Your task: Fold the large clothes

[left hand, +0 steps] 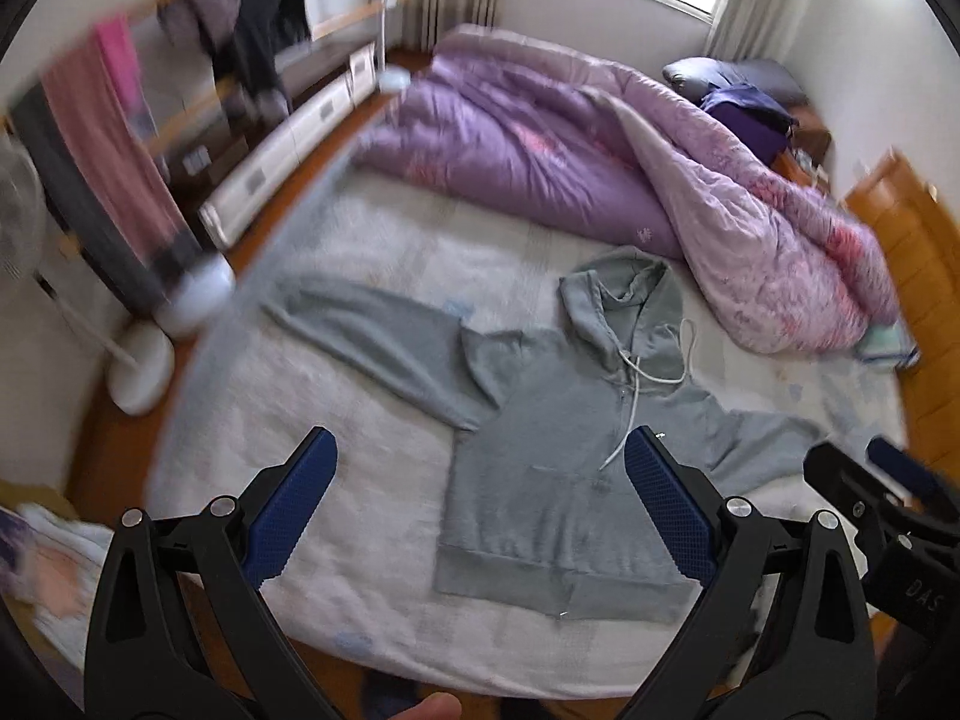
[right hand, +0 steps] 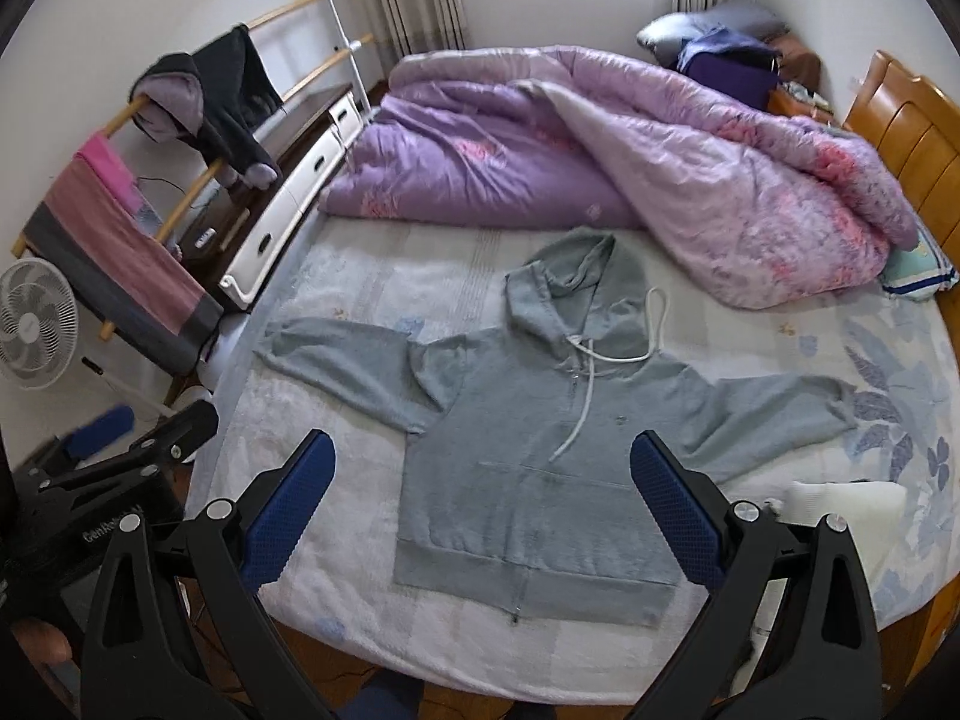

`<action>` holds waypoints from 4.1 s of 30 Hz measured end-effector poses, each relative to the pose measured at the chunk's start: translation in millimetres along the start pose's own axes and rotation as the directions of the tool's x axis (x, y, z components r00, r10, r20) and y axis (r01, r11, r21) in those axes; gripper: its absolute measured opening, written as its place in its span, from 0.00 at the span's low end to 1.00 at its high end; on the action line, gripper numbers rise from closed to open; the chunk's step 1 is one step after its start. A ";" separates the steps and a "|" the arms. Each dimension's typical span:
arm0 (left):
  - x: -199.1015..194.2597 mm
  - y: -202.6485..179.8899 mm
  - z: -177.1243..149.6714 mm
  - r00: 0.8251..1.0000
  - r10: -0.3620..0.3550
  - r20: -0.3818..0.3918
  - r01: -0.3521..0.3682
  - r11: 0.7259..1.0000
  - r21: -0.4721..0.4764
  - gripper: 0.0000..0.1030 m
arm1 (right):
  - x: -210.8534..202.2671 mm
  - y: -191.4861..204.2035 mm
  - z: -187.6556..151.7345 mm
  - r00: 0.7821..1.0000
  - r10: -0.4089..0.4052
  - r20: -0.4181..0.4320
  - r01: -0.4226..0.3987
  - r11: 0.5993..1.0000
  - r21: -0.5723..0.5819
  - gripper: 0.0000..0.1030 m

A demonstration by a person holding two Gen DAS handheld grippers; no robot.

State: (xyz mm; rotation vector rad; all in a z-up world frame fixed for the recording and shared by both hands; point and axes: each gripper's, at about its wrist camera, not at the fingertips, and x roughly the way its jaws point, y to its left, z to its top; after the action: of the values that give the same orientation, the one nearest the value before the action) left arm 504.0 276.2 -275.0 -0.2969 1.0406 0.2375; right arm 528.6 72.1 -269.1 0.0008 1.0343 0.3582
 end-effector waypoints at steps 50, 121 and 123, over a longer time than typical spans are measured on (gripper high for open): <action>247.6 284.9 94.9 0.979 0.071 0.193 -0.010 0.953 -0.301 0.13 | 487.4 41.9 -20.8 0.886 0.043 -0.461 0.030 0.988 0.149 0.01; 393.4 -143.0 -65.8 0.957 -0.150 -0.248 0.165 0.985 0.041 0.75 | 175.7 -349.1 16.6 0.938 -0.230 0.258 0.109 0.905 0.410 0.06; 387.2 -121.3 -56.5 0.962 -0.145 -0.230 0.153 0.988 0.015 0.75 | 188.7 -292.1 19.9 0.952 -0.149 0.266 0.049 0.936 0.350 0.06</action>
State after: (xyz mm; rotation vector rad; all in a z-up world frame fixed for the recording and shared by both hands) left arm 686.8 163.3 -623.9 -0.3775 1.2417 0.0504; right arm 716.7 -144.9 -466.4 0.3032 0.7898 0.0775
